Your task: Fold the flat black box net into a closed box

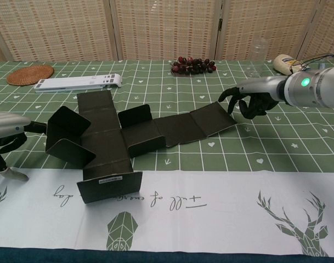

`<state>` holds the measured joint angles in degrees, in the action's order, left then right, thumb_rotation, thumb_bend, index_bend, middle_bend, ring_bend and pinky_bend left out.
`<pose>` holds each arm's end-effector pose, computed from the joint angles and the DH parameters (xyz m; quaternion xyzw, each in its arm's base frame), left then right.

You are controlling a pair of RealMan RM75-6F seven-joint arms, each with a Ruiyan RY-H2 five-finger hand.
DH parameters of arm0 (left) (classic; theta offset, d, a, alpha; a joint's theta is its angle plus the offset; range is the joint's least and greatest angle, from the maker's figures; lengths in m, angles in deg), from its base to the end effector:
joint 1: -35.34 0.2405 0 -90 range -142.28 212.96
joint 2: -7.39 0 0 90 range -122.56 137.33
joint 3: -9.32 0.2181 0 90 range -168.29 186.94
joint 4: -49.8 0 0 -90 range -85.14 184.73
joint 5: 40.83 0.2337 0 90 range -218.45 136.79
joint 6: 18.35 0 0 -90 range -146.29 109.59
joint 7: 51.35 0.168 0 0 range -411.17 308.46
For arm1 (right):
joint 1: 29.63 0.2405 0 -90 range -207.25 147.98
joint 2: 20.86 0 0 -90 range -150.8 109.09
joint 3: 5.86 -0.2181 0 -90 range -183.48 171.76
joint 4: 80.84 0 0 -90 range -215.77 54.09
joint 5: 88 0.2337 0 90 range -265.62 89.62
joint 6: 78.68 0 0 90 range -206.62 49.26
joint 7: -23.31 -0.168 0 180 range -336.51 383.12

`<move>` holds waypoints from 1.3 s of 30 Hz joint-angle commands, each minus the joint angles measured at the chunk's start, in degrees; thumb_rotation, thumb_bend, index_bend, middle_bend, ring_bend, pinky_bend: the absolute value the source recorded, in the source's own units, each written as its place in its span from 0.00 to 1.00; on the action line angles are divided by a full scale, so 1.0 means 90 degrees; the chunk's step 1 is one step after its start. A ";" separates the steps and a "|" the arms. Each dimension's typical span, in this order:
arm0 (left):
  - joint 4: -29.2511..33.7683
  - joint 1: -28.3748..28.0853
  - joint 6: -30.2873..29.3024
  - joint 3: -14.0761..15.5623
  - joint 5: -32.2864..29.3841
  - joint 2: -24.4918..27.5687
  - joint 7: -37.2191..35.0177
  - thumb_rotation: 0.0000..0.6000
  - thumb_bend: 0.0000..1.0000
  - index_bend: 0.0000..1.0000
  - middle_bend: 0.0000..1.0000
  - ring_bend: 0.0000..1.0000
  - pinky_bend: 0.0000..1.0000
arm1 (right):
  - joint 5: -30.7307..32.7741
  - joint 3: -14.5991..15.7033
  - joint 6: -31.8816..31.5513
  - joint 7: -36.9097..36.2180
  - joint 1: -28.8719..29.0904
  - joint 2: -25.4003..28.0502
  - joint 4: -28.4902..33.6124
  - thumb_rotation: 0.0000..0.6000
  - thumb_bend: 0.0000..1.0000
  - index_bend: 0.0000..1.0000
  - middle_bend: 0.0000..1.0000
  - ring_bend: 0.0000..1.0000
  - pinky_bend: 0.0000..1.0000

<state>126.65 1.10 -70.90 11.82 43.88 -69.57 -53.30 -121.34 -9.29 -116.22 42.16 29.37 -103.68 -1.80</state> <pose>-0.2416 0.3079 -0.0116 -0.7974 -0.3705 -0.2737 0.3897 -0.1461 -0.3922 -0.0503 0.7424 -0.4856 0.2269 0.4019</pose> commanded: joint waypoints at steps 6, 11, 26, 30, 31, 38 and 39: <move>0.0295 0.0043 0.0009 -0.0010 -0.0151 0.0266 0.0494 1.00 0.14 0.28 0.23 0.76 0.86 | 0.0023 0.0014 -0.0029 0.0033 0.0012 0.0003 0.0052 1.00 0.97 0.09 0.22 0.83 1.00; 0.0447 0.0032 0.0098 -0.0031 -0.0263 0.0316 0.0642 1.00 0.14 0.28 0.23 0.76 0.86 | 0.0022 0.0016 -0.0017 0.0042 0.0028 -0.0022 0.0043 1.00 0.97 0.09 0.22 0.83 1.00; 0.0388 -0.0098 0.0324 -0.0085 -0.0376 0.0080 0.0937 1.00 0.14 0.28 0.23 0.76 0.86 | -0.0095 -0.0055 -0.0063 0.0038 0.0097 -0.0102 0.0251 1.00 0.97 0.09 0.22 0.83 1.00; 0.0382 -0.0101 0.0351 -0.0088 -0.0409 0.0068 0.0930 1.00 0.14 0.28 0.23 0.76 0.86 | -0.0149 -0.0078 -0.0069 0.0026 0.0119 -0.0156 0.0308 1.00 0.97 0.09 0.22 0.83 1.00; 0.0377 -0.0100 0.0357 -0.0086 -0.0414 0.0060 0.0930 1.00 0.14 0.28 0.23 0.76 0.86 | -0.0162 -0.0081 -0.0070 0.0024 0.0123 -0.0166 0.0321 1.00 0.97 0.09 0.22 0.83 1.00; 0.0367 -0.0109 0.0338 -0.0091 -0.0385 0.0026 0.0903 1.00 0.14 0.28 0.23 0.76 0.86 | -0.0248 -0.0125 -0.0103 0.0002 0.0159 -0.0224 0.0447 1.00 0.97 0.09 0.22 0.83 1.00; 0.0370 -0.0110 0.0332 -0.0094 -0.0382 0.0027 0.0898 1.00 0.14 0.28 0.23 0.76 0.86 | -0.0258 -0.0133 -0.0110 -0.0006 0.0160 -0.0226 0.0464 1.00 0.97 0.09 0.22 0.83 1.00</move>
<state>129.96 0.12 -67.90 10.99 40.43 -69.33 -45.21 -123.60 -10.43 -117.16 42.16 30.79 -105.69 2.31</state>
